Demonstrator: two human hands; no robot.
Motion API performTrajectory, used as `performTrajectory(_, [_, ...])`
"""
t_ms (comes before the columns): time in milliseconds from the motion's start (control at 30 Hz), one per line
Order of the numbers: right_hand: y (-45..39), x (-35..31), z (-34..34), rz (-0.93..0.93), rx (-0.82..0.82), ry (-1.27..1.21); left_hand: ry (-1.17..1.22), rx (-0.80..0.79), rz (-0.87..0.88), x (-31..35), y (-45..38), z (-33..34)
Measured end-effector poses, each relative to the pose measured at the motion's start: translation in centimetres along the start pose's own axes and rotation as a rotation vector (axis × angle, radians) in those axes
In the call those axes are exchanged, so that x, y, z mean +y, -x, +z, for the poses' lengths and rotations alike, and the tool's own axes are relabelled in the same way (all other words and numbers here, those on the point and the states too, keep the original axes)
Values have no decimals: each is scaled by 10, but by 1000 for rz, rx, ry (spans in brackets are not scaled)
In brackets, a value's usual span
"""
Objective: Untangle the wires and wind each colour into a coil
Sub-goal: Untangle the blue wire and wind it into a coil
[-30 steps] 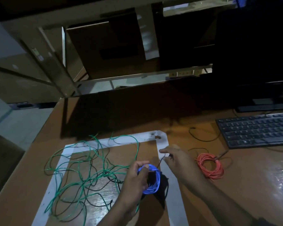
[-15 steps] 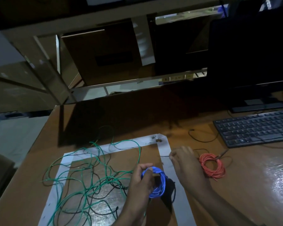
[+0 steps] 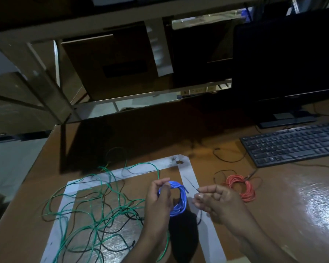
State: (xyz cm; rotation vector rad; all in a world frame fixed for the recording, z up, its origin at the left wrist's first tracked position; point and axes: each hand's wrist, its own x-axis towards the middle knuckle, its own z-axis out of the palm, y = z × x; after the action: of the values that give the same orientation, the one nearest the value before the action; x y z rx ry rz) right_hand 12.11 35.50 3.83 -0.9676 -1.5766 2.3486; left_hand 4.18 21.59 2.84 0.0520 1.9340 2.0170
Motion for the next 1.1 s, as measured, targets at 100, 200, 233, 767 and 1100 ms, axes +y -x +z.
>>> performTrajectory(100, [5, 2, 2, 46, 25, -76, -14, 1, 48, 2, -5, 0])
performTrajectory(200, [8, 5, 7, 106, 23, -140, -29, -3, 86, 2, -7, 1])
performTrajectory(233, [8, 6, 9, 131, 15, -150, -30, -7, 93, 2, -7, 1])
performTrajectory(767, [7, 8, 28, 306, -77, -54, -51, 15, 226, 3, -10, 8])
performTrajectory(1100, [3, 0, 35, 63, 14, -93, 83, 145, 53, -1, -8, 14])
